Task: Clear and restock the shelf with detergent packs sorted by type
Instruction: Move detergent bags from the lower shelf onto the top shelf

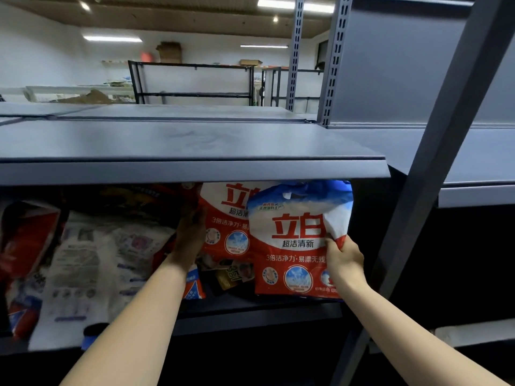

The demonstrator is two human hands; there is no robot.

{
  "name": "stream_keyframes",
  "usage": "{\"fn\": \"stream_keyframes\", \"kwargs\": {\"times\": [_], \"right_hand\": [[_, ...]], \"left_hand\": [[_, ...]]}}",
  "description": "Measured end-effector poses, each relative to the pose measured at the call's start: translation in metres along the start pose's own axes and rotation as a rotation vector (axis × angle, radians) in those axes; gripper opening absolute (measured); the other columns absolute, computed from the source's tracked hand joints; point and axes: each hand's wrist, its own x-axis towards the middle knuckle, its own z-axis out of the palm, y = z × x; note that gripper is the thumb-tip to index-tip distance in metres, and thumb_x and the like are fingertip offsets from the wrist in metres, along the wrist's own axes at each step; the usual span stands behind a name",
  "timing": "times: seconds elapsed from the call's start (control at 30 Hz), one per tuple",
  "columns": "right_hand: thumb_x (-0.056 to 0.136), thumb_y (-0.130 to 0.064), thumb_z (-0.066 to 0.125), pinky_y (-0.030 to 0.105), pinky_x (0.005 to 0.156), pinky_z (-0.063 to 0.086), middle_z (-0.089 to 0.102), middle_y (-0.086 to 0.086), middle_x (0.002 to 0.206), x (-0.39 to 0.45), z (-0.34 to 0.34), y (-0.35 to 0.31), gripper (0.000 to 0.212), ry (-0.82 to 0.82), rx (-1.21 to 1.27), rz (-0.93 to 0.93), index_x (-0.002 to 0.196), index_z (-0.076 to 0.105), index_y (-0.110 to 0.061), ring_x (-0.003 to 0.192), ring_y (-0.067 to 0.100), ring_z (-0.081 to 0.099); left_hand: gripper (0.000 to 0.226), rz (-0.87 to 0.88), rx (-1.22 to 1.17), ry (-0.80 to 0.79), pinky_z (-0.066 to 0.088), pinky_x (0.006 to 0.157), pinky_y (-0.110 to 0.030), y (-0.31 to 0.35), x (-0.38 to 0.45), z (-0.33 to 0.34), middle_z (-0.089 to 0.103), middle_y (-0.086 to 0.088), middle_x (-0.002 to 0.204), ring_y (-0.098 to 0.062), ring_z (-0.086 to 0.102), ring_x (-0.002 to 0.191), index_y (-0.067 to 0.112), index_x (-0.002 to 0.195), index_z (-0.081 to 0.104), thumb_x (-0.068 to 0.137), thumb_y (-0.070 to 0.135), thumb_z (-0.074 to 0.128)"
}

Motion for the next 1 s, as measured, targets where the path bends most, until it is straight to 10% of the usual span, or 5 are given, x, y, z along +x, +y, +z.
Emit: {"fn": "stream_keyframes", "kwargs": {"times": [0.27, 0.53, 1.0], "right_hand": [[0.098, -0.024, 0.044, 0.04, 0.072, 0.057, 0.068, 0.004, 0.081, -0.021, 0.022, 0.0, 0.016, 0.149, -0.028, 0.024, 0.088, 0.055, -0.018, 0.073, 0.024, 0.068], [0.099, -0.03, 0.045, 0.033, 0.071, 0.043, 0.061, 0.008, 0.086, -0.06, 0.061, 0.013, 0.021, 0.437, 0.008, 0.08, 0.096, 0.055, -0.011, 0.068, 0.018, 0.055], [0.098, -0.036, 0.046, 0.031, 0.075, 0.043, 0.062, -0.005, 0.079, -0.129, 0.037, -0.018, 0.028, 0.582, 0.002, 0.048, 0.095, 0.058, -0.011, 0.072, 0.013, 0.06]], "left_hand": [[0.046, -0.01, -0.017, -0.213, 0.046, 0.093, -0.04, -0.017, 0.002, -0.042, 0.054, -0.001, 0.131, -0.019, 0.056, 0.106, 0.034, 0.136, 0.041, 0.094, 0.052, 0.044], [0.023, 0.105, -0.157, -0.308, 0.038, 0.055, 0.002, -0.04, 0.001, -0.054, 0.051, 0.007, 0.114, 0.009, 0.049, 0.078, 0.03, 0.12, 0.049, 0.098, 0.034, 0.043], [0.059, 0.028, -0.008, -0.308, 0.043, 0.1, -0.05, -0.013, 0.004, -0.048, 0.052, -0.008, 0.136, -0.03, 0.054, 0.116, 0.024, 0.133, 0.049, 0.091, 0.063, 0.037]]}}
